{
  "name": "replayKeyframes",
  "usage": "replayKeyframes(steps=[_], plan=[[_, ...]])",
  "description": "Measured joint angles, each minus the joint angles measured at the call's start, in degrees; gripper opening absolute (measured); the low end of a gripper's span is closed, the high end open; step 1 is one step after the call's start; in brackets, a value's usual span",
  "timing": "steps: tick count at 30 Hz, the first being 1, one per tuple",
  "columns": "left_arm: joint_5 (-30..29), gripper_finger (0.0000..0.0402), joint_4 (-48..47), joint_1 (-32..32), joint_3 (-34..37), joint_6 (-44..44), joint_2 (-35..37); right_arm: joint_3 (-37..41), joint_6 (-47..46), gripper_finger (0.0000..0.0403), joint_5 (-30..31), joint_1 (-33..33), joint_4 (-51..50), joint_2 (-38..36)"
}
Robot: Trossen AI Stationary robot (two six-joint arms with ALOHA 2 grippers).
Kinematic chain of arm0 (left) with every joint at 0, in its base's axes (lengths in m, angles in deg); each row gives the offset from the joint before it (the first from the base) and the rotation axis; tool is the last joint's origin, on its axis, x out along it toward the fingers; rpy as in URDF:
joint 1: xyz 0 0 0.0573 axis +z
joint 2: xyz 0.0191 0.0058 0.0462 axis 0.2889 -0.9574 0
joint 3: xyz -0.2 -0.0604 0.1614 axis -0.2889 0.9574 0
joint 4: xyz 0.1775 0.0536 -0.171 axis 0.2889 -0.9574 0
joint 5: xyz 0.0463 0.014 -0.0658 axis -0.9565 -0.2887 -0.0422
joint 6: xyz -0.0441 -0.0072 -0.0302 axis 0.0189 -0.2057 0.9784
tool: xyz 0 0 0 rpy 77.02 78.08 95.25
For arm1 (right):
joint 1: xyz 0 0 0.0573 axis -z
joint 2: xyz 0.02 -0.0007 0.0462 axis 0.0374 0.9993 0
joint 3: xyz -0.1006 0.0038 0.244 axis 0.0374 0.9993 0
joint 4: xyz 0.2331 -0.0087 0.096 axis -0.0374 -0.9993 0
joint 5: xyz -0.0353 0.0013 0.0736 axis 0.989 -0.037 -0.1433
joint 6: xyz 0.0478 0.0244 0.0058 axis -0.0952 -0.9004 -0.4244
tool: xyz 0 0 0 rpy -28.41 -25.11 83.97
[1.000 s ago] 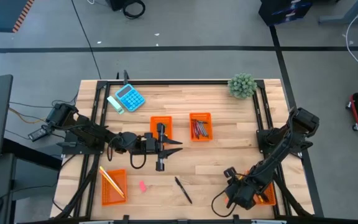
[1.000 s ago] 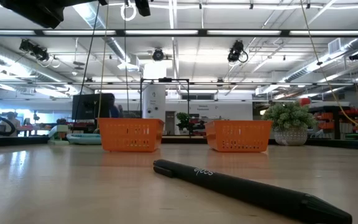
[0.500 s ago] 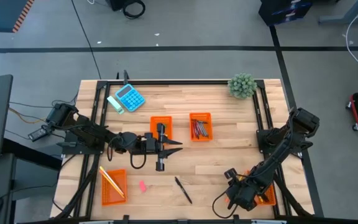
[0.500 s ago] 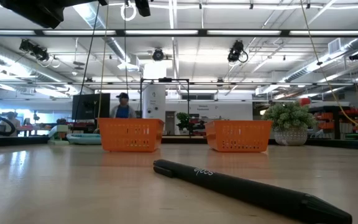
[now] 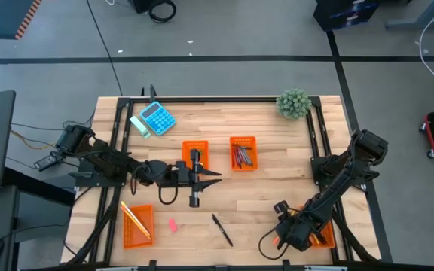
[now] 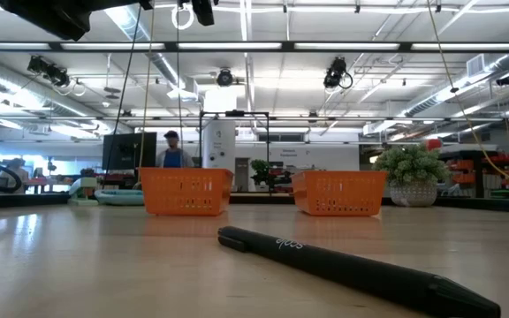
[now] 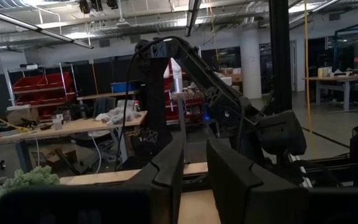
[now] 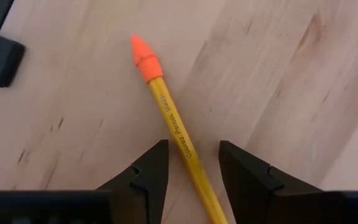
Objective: Sort crayons/erasers/pens/pencils in bins
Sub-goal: Put the yellow pencil into the bottom left orange bin
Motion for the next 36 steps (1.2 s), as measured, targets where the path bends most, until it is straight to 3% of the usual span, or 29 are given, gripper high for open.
replayKeyframes(steps=[4,14,21,29,36], plan=[[0.0,0.0074,0.0,0.0,0.0,0.0,0.0,0.0,2.4,0.0138,0.5,0.1,0.1,0.1],[0.0,0.0079,0.0,0.0,0.0,0.0,0.0,0.1,2.4,0.0066,0.0,0.2,0.7,0.2],[0.0,0.007,0.0,0.0,0.0,0.0,0.0,0.2,0.9,0.0065,-2.4,0.6,1.7,0.2],[0.0,0.0074,0.0,0.0,0.0,-0.3,0.0,0.4,13.6,0.0044,-3.2,3.5,2.2,-2.2],[-0.8,0.0068,-0.4,-1.4,0.0,-9.3,0.0,-0.9,19.7,0.0037,-1.5,4.1,2.9,-10.3]])
